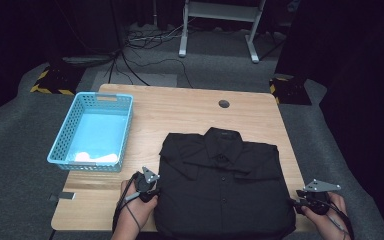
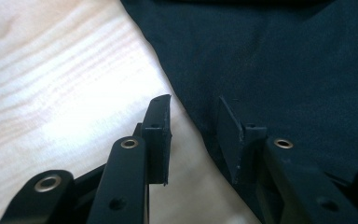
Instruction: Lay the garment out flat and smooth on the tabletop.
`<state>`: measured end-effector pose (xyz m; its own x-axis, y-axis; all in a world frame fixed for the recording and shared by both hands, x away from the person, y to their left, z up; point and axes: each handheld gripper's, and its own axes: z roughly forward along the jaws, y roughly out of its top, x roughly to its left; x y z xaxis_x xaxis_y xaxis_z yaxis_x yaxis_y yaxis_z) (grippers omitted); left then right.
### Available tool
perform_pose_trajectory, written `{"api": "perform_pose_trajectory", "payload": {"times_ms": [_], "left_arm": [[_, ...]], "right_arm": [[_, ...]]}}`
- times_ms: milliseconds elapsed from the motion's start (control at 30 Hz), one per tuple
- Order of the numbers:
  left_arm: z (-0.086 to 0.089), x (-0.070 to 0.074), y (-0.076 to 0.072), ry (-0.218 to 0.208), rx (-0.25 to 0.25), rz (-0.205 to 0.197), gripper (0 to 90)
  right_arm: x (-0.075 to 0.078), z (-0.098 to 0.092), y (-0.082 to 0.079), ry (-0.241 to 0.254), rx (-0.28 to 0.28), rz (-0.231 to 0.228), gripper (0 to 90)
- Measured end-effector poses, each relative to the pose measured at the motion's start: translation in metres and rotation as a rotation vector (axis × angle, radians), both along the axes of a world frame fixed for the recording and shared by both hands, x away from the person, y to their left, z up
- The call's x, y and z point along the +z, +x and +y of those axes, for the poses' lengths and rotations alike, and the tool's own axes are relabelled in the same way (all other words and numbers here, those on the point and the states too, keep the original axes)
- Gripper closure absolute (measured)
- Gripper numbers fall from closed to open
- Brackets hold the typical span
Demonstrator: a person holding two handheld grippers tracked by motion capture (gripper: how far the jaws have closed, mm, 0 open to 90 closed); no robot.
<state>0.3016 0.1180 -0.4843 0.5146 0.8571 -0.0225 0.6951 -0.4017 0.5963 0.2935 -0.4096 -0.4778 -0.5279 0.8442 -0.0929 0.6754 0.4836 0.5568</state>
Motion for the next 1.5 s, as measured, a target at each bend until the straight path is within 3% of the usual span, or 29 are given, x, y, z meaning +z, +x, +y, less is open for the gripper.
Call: {"api": "perform_pose_trajectory", "payload": {"times_ms": [100,200,267,367,467,667,767,1000,1267,1367,1433,1500], "left_arm": [[0.001,0.003,-0.001,0.02,-0.028,0.034,63.2],[0.003,0.003,0.0,0.004,-0.029,0.05,55.0],[0.005,0.001,0.003,-0.003,-0.012,0.027,42.8],[0.006,0.0,0.006,-0.004,0.017,-0.015,36.3],[0.005,0.005,0.01,-0.044,0.035,-0.072,33.6],[-0.006,0.012,0.02,-0.045,0.031,-0.145,27.3],[-0.012,0.014,0.032,-0.034,0.025,-0.167,26.0],[-0.021,0.015,0.066,-0.051,0.039,-0.21,24.2],[-0.024,0.003,0.102,-0.085,0.067,-0.237,24.2],[-0.031,-0.005,0.113,-0.089,0.054,-0.223,26.1],[-0.037,-0.008,0.117,-0.077,0.047,-0.208,33.7],[-0.042,-0.007,0.117,-0.047,0.027,-0.204,57.2]], "right_arm": [[0.001,0.0,-0.004,-0.006,0.008,0.016,48.1],[0.002,0.0,-0.005,0.008,0.02,0.046,40.2],[0.002,-0.002,-0.003,0.055,0.02,0.042,36.7],[0.005,-0.003,0.002,0.078,0.0,-0.004,32.1],[0.013,-0.002,0.008,0.113,-0.002,-0.047,29.9],[0.023,0.002,0.029,0.161,0.004,-0.092,25.7],[0.025,0.006,0.042,0.185,0.001,-0.103,22.7],[0.024,0.011,0.081,0.244,-0.018,-0.117,18.3],[0.006,0.019,0.113,0.239,-0.013,-0.111,18.6],[0.0,0.026,0.121,0.25,0.006,-0.088,22.4],[-0.002,0.032,0.123,0.223,0.051,-0.056,48.1],[0.0,0.036,0.122,0.152,0.063,-0.039,65.3]]}}
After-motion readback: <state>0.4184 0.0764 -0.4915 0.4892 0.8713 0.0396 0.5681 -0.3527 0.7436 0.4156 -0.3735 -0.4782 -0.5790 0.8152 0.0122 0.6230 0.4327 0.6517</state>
